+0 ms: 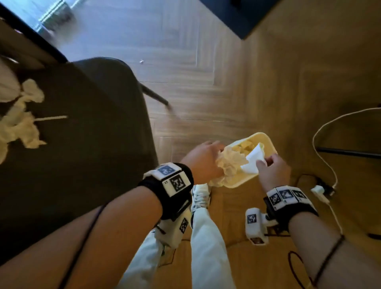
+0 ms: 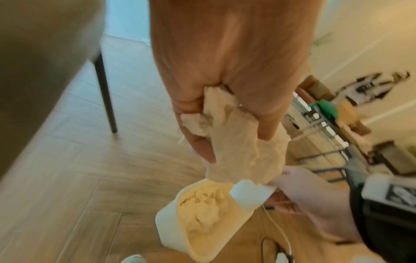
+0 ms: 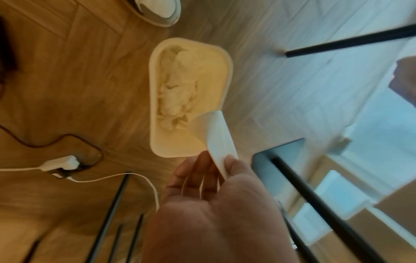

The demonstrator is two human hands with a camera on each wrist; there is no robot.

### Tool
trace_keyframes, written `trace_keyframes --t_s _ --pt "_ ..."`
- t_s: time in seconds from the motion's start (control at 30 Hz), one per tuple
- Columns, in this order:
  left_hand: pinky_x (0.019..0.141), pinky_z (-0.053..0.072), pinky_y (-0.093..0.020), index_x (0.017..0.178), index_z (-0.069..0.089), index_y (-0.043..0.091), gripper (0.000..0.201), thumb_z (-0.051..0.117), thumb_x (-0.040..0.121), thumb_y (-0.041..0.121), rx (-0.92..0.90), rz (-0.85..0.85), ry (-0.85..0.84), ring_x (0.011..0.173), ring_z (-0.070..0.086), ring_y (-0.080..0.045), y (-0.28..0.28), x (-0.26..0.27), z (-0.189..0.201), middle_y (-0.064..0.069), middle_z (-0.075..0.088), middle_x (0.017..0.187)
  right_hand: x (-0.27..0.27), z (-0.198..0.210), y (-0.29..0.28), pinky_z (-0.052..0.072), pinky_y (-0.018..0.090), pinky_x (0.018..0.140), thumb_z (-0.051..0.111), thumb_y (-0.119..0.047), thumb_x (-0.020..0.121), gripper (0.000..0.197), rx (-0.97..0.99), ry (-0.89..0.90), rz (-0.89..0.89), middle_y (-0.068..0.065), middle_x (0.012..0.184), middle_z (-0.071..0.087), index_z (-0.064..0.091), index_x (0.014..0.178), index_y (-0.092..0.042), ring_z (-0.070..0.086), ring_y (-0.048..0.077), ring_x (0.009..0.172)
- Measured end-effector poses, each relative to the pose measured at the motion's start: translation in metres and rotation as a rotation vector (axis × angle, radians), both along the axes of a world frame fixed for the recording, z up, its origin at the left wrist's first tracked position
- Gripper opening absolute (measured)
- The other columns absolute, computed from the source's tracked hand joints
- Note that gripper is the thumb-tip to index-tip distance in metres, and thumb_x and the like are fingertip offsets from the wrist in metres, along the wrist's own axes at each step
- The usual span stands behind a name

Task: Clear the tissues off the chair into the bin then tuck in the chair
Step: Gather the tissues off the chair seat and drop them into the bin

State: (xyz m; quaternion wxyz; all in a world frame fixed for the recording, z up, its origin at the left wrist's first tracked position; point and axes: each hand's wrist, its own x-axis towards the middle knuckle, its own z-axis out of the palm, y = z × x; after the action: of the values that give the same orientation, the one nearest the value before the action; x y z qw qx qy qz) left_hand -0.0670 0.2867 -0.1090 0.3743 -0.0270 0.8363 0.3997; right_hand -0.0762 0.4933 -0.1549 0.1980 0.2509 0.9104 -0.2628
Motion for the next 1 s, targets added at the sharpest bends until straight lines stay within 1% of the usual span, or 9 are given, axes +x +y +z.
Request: trace_keyframes --t_s 0.17,0.33,0.43,0.5,0.63,0.7,0.8,0.87,1.0 --pt "0.075 0.043 -0.033 0.127 0.044 0.022 0.05 0.064 0.082 0.022 -0.083 -0.187 -0.016 0.093 0.054 -0.025 0.086 -0.019 -0.073 -0.003 0.046 0.119 -0.008 -0.059 0.055 0.042 0.034 0.079 0.063 -0.028 0.084 0.042 -0.021 -0.265 -0.211 0.015 0.12 0.063 0.055 0.121 -0.01 0.059 0.034 0.107" --pt "0.082 0.043 -0.042 0.132 0.038 0.016 0.05 0.055 0.086 0.014 -0.206 -0.244 0.012 0.113 0.049 -0.035 0.143 -0.02 -0.14 -0.013 0.043 0.131 0.008 -0.072 0.09 0.04 0.028 0.059 0.061 -0.029 0.086 0.031 -0.174 -0.2 -0.307 0.002 0.095 0.061 0.058 0.112 -0.013 0.056 0.019 0.081" --pt "0.094 0.044 -0.046 0.141 0.025 0.023 0.069 0.063 0.083 0.018 -0.282 -0.273 -0.062 0.127 0.037 -0.039 0.156 -0.017 -0.169 -0.012 0.028 0.147 0.029 -0.073 0.103 0.05 0.033 0.068 0.06 -0.032 0.087 0.024 -0.206 -0.176 -0.355 0.002 0.104 0.064 0.06 0.106 -0.018 0.061 0.018 0.088" --pt "0.096 0.044 -0.047 0.145 0.018 0.027 0.081 0.068 0.082 0.024 -0.305 -0.293 -0.108 0.133 0.031 -0.039 0.156 -0.012 -0.174 -0.011 0.02 0.152 0.04 -0.069 0.099 0.044 0.028 0.062 0.059 -0.029 0.089 0.023 -0.213 -0.184 -0.322 0.0 0.102 0.062 0.06 0.108 -0.017 0.058 0.015 0.087" --pt "0.096 0.046 -0.047 0.14 0.031 0.026 0.063 0.063 0.085 0.027 -0.316 -0.269 -0.042 0.132 0.034 -0.032 0.131 0.003 -0.144 -0.007 0.028 0.149 0.043 -0.047 0.059 0.04 0.024 0.064 0.059 -0.026 0.089 0.025 -0.288 -0.163 -0.159 -0.002 0.1 0.059 0.058 0.112 -0.016 0.057 0.012 0.087" --pt "0.092 0.048 -0.044 0.13 0.045 0.023 0.045 0.058 0.087 0.028 -0.328 -0.219 -0.013 0.125 0.043 -0.028 0.104 0.009 -0.114 -0.006 0.042 0.137 0.04 -0.03 0.026 0.038 0.018 0.058 0.059 -0.024 0.089 0.025 -0.379 -0.179 -0.08 -0.001 0.101 0.06 0.057 0.112 -0.017 0.055 0.007 0.079" --pt "0.083 0.048 -0.036 0.105 0.061 0.017 0.021 0.053 0.088 0.025 -0.326 -0.093 0.009 0.106 0.057 -0.027 0.05 0.016 -0.059 -0.006 0.059 0.114 0.029 0.003 -0.029 0.043 0.022 0.065 0.059 -0.025 0.089 0.016 -0.462 -0.186 0.136 -0.003 0.093 0.061 0.059 0.103 -0.019 0.058 0.011 0.082" --pt "0.079 0.052 -0.036 0.094 0.062 0.019 0.013 0.054 0.088 0.026 -0.338 0.041 0.013 0.091 0.062 -0.021 0.005 0.021 -0.02 -0.001 0.064 0.099 0.021 0.026 -0.066 0.046 0.024 0.07 0.059 -0.026 0.089 0.011 -0.501 -0.176 0.31 -0.004 0.09 0.063 0.06 0.099 -0.019 0.061 0.012 0.083" --pt "0.08 0.055 -0.037 0.095 0.061 0.025 0.01 0.055 0.09 0.032 -0.402 0.273 0.006 0.083 0.061 -0.011 -0.1 0.048 0.046 0.006 0.063 0.091 0.018 0.065 -0.144 0.044 0.019 0.064 0.061 -0.029 0.089 0.011 -0.519 -0.183 0.634 -0.006 0.089 0.065 0.061 0.099 -0.026 0.06 0.005 0.077"
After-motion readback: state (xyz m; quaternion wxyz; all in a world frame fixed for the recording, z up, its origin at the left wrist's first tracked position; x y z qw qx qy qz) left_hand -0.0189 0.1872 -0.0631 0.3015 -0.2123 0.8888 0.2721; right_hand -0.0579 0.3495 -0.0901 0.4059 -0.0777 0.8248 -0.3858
